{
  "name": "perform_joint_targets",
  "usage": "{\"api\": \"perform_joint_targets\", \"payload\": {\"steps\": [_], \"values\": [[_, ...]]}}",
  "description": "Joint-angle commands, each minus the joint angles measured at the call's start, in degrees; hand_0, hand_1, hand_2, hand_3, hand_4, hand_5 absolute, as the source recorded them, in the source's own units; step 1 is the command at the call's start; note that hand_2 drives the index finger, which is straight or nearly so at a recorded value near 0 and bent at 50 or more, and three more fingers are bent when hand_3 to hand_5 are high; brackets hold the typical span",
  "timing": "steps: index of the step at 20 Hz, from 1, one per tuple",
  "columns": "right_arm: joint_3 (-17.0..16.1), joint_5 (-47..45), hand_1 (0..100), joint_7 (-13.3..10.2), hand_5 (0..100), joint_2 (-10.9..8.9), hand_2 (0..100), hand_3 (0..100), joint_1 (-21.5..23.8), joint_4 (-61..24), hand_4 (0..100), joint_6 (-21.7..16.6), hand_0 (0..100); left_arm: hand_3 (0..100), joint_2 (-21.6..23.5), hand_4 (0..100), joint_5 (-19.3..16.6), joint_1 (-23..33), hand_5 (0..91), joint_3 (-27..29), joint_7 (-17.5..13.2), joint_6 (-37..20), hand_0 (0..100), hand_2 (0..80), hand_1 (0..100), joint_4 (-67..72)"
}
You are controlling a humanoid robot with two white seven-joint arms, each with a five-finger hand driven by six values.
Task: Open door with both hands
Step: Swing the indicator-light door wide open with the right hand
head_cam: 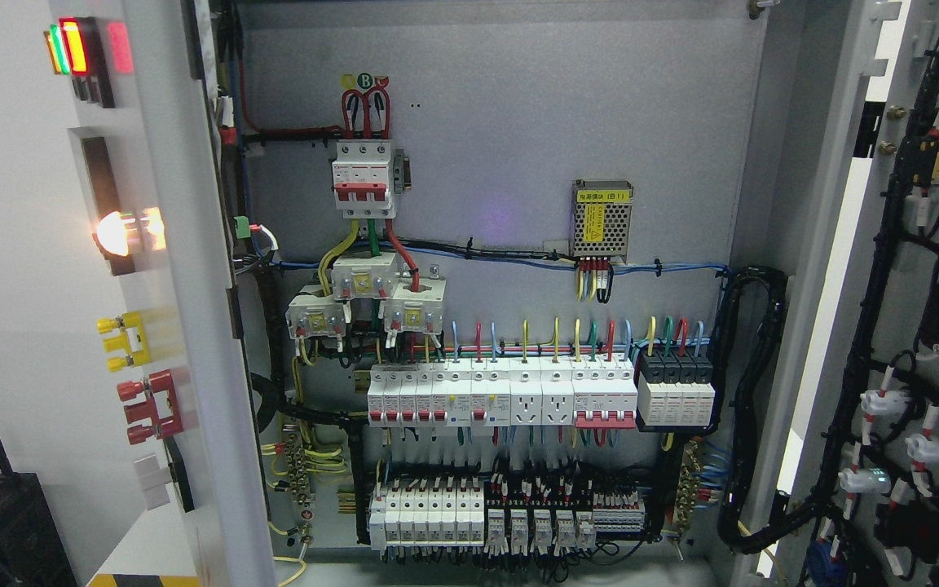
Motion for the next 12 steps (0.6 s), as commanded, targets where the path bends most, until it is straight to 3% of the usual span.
{"api": "perform_joint_targets", "payload": {"steps": [1,12], "values": [[2.12,0.04,0,-0.07,0,-1.41,0,0,0.02,-0.83,0,-0.07,38,0,-1.58,0,0.0,0.02,0.0,0.0,0.04,0.05,0,0.0,0,-1.67],[3.88,0.21,0,-0.42,0,-0.88,0,0,-0.33,-1.01,0,0.19,38,0,-1.67,0,0.0,0.02,0.0,0.0,0.04,-0.04,0,0.0,0,-1.67]]}}
